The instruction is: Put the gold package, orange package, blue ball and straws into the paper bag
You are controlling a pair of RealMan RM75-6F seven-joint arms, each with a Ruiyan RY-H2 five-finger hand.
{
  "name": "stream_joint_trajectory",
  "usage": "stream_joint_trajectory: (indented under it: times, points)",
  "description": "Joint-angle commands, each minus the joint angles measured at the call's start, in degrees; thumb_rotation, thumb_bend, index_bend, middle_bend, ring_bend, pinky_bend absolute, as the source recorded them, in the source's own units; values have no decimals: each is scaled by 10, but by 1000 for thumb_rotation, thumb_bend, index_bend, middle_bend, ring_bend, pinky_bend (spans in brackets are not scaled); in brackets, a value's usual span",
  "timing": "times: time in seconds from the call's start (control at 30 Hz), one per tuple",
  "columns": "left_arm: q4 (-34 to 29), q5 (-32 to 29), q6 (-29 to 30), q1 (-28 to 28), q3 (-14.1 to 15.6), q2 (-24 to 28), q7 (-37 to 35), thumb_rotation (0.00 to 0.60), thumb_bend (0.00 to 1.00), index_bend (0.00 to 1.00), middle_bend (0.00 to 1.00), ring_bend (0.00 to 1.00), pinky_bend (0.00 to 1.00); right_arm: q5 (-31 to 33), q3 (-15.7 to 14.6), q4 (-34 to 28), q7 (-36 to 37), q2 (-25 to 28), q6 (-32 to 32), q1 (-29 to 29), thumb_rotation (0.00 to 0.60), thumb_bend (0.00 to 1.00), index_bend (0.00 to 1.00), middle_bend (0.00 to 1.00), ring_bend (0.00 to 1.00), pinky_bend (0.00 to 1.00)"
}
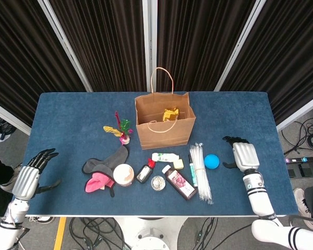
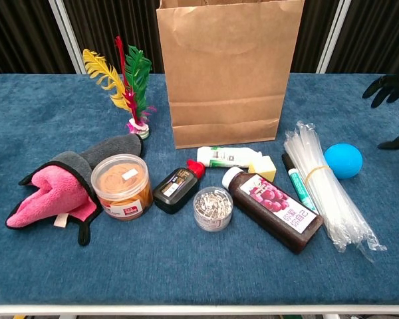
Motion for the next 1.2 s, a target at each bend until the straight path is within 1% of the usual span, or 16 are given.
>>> stream_joint_trajectory:
  times: [0.03,0.17,0.3,0.57,0.77,1.2]
  points:
    - [1,0,-1,1,1,-1,0,600,238,241,231,151,239,-9,-1,20,19,-22,-15,-9,600,0,243,278,218,254]
    - [3,3,-2,0,3,-2,0,600,239,242,231,151,239,-17,2,30,31,-35,-23,-12,600,0,243,277,218,254]
    - [2,0,0,1,1,0,0,600,238,241,231,151,239,-27,4,34,27,-44,-23,-13,600,0,243,276,217,254]
    - [5,-1,0,5,2,0,-2,600,239,242,232,151,239,-11,9,51,19,-63,-58,-9,600,0,243,273,215,254]
    - [7,-2,1,4,1,0,-2,600,238,241,232,151,239,-9,11,64,15,-77,-69,-8,600,4,243,278,216,254]
    - [14,-6,5,11,0,-3,-5,600,239,241,231,151,238,3,15,75,-18,-94,-68,-12,600,100,293,317,250,267]
